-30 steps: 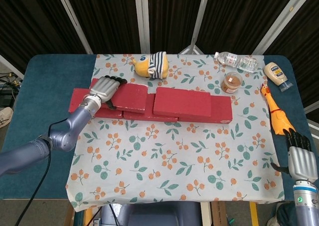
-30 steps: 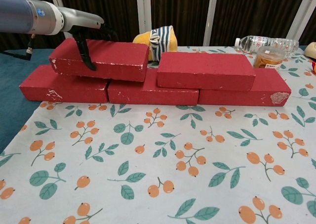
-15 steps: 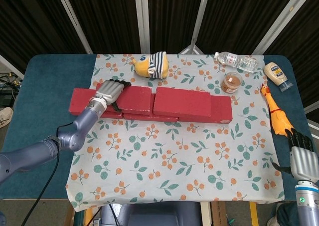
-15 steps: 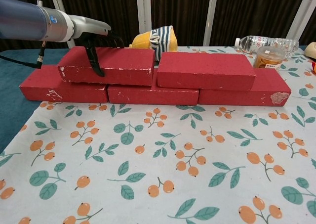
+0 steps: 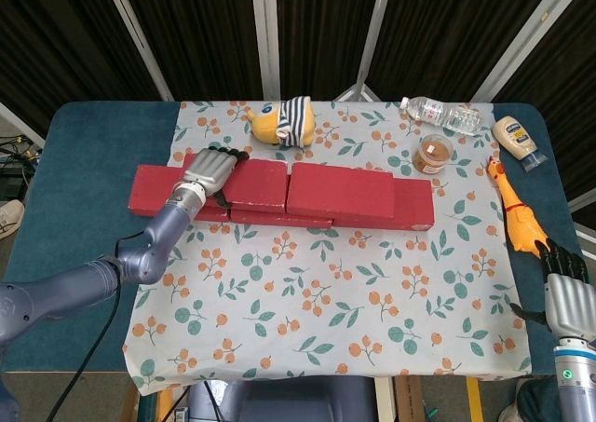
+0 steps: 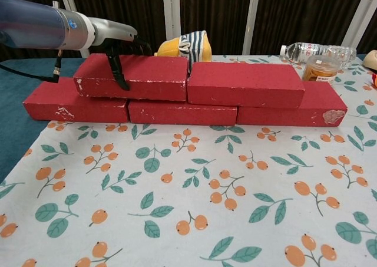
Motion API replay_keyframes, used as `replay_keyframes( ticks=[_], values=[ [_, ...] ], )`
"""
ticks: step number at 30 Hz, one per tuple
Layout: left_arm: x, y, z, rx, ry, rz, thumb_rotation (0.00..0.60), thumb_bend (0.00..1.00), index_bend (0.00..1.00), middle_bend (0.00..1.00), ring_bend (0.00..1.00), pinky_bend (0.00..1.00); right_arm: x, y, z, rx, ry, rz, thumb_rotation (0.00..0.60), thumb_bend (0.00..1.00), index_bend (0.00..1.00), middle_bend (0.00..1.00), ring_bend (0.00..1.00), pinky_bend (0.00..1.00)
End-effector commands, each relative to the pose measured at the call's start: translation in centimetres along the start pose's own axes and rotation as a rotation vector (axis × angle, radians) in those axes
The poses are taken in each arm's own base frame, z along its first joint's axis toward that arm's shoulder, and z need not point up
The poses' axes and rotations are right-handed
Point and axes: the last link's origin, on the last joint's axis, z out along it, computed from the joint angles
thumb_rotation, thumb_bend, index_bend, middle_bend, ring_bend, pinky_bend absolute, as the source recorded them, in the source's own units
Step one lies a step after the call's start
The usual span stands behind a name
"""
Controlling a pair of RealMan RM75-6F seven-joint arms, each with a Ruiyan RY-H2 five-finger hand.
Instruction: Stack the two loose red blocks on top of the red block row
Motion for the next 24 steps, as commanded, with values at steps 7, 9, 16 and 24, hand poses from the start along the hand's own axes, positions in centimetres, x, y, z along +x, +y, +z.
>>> replay_keyframes(
  ticks=[7, 9, 16, 24],
  values=[
    [-0.2, 0.7, 0.1, 0.018, -0.013, 0.014, 0.600, 0.00, 0.23, 0.33, 0.27, 0.25, 0.1, 0.0, 0.0, -0.001, 0.004, 0.004, 0.600, 0.10, 0.00, 0.00, 0.00, 0.00],
    [-0.3, 0.8, 0.1, 0.023, -0.016, 0.016, 0.600, 0.00, 0.23, 0.33, 0.27, 0.25, 0.1, 0.1, 0.0, -0.001, 0.006, 0.005, 0.600, 0.10, 0.00, 0.00, 0.00, 0.00],
    [-0.3, 1.1, 0.2, 0.029, -0.019, 0.015, 0.600, 0.00, 0.23, 0.33, 0.27, 0.25, 0.2, 0.1, 0.0, -0.003, 0.008, 0.009, 0.600, 0.10, 0.00, 0.00, 0.00, 0.00],
    [-0.4, 1.4, 0.4, 0.032, -0.019, 0.015, 0.600, 0.00, 0.23, 0.33, 0.27, 0.25, 0.2, 0.2, 0.0, -0.004, 0.011, 0.011, 0.600, 0.10, 0.00, 0.00, 0.00, 0.00]
  ],
)
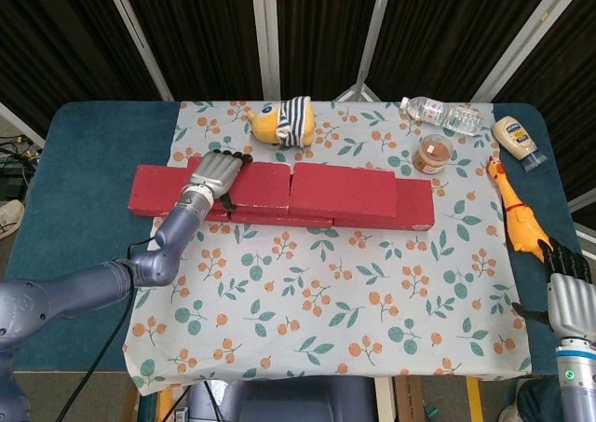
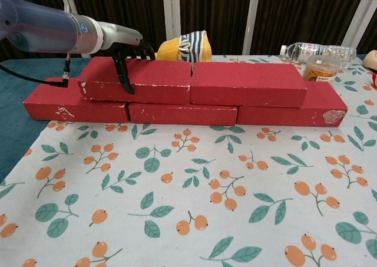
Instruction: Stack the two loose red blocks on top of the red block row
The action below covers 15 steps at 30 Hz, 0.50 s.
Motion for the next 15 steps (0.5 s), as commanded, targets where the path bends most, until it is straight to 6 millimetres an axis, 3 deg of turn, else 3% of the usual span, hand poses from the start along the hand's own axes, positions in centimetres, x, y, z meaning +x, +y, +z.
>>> replay_keyframes(
  ticks=[1, 15],
  values=[
    [-0.05, 0.12, 0.04, -0.001, -0.001, 0.001, 0.600, 0.00, 0.23, 0.33, 0.27, 0.25, 0.00, -0.01, 0.02, 0.000, 0.000, 0.000, 0.600, 0.10, 0.00, 0.00, 0.00, 0.00],
    [-0.12, 0.58, -0.08, -0.006, -0.006, 0.005, 0.600, 0.00, 0.18, 0.28, 0.26, 0.26, 0.01, 0.00, 0.06, -0.002, 0.001, -0.001, 0.600, 0.10, 0.00, 0.00, 0.00, 0.00]
  ],
)
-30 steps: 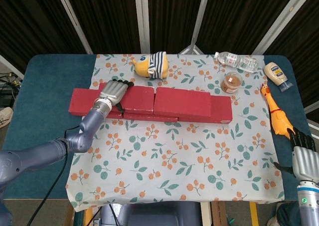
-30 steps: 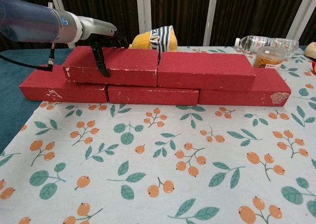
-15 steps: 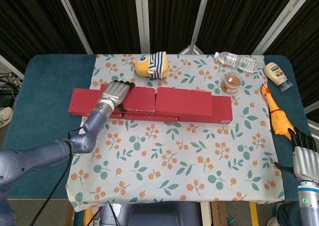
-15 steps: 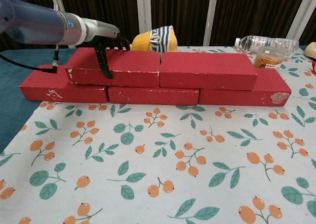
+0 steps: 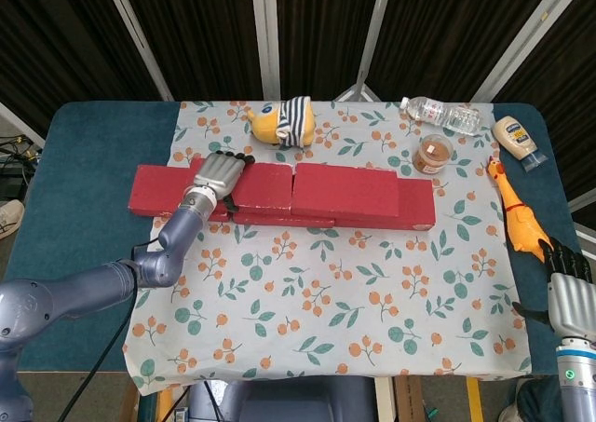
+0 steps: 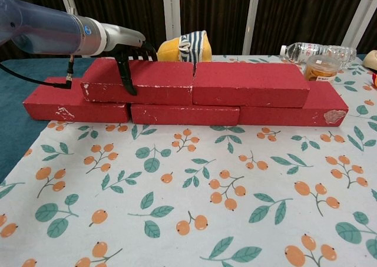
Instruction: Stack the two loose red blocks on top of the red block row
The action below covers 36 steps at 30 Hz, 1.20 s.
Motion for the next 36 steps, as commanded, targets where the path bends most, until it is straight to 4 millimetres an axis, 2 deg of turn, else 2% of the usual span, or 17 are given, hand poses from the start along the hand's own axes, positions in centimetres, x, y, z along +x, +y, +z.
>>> replay_keyframes(
  ticks=[1, 20, 36],
  values=[
    [0.04, -0.01, -0.08, 0.001, -0.002, 0.002, 0.600, 0.00, 0.17, 0.27, 0.26, 0.26, -0.02, -0.02, 0.00, 0.001, -0.001, -0.002, 0.600, 0.10, 0.00, 0.00, 0.00, 0.00],
    [-0.06, -0.25, -0.14, 0.043, -0.031, 0.011, 0.600, 0.00, 0.05, 0.13, 0.09, 0.19, 0.00, -0.02, 0.03, -0.006, 0.004, 0.000, 0.600, 0.10, 0.00, 0.00, 0.00, 0.00],
    [0.19, 0.57, -0.02, 0.041, -0.002, 0.009, 0.600, 0.00, 0.05, 0.13, 0.09, 0.19, 0.02, 0.04, 0.01, -0.013, 0.000, -0.004, 0.600, 0.10, 0.00, 0.00, 0.00, 0.00]
  ],
)
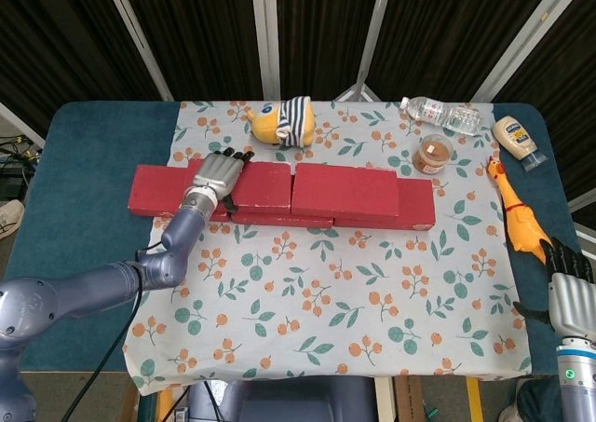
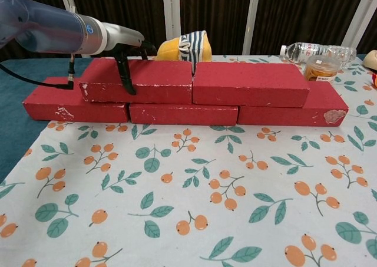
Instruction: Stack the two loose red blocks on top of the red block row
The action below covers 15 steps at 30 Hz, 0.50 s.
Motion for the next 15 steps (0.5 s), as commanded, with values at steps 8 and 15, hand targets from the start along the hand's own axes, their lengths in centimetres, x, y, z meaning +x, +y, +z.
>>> replay_keyframes(
  ticks=[8, 15],
  values=[
    [-0.13, 0.21, 0.03, 0.003, 0.000, 0.004, 0.600, 0.00, 0.04, 0.10, 0.09, 0.19, 0.07, 0.06, 0.01, -0.006, 0.003, -0.001, 0.600, 0.10, 0.00, 0.00, 0.00, 0.00],
    [-0.12, 0.45, -0.01, 0.002, -0.004, 0.002, 0.600, 0.00, 0.02, 0.07, 0.07, 0.18, 0.08, 0.09, 0.01, -0.011, 0.004, -0.002, 0.600, 0.10, 0.00, 0.00, 0.00, 0.00]
  ],
)
